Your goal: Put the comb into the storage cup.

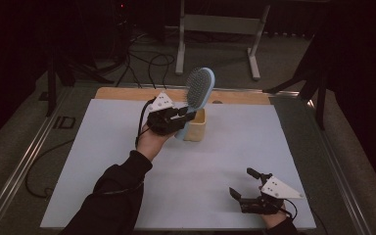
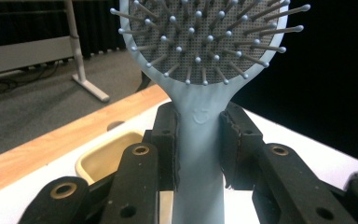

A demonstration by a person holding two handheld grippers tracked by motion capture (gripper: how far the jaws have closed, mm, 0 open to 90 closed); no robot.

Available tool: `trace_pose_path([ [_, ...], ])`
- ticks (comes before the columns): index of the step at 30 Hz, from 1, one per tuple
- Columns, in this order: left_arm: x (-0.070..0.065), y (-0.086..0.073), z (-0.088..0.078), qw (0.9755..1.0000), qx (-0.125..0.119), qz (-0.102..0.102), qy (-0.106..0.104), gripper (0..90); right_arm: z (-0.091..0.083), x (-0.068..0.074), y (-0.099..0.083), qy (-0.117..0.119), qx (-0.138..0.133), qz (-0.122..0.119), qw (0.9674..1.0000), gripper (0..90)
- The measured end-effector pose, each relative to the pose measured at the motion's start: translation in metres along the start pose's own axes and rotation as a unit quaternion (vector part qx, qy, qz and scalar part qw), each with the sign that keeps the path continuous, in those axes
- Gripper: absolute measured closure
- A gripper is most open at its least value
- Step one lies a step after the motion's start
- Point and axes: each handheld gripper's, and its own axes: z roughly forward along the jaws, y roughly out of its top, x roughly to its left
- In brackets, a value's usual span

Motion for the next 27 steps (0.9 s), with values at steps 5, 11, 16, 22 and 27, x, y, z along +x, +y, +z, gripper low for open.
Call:
trace_pose_path([
  [5, 0.004, 0.005, 0.006, 0.9999, -0.014, -0.001, 0.000, 70.3, 0.000, 0.000, 0.000, 0.001, 0.000, 0.001, 1.0000, 8.7],
  [11, 0.009, 0.011, 0.015, 0.9995, -0.028, -0.011, -0.001, 70.3, 0.000, 0.000, 0.000, 0.001, -0.001, 0.001, 1.0000, 8.7],
  [16, 0.013, 0.015, 0.021, 0.9990, -0.042, -0.014, -0.007, 70.3, 0.000, -0.001, 0.000, 0.001, -0.001, 0.001, 1.0000, 8.7],
  [22, 0.020, 0.020, 0.027, 0.9981, -0.056, -0.023, -0.012, 70.3, 0.000, -0.001, 0.000, -0.001, 0.000, 0.002, 1.0000, 8.7],
  [27, 0.024, 0.022, 0.032, 0.9973, -0.069, -0.019, -0.015, 70.3, -0.001, -0.001, 0.000, 0.000, 0.000, 0.003, 1.0000, 8.7],
])
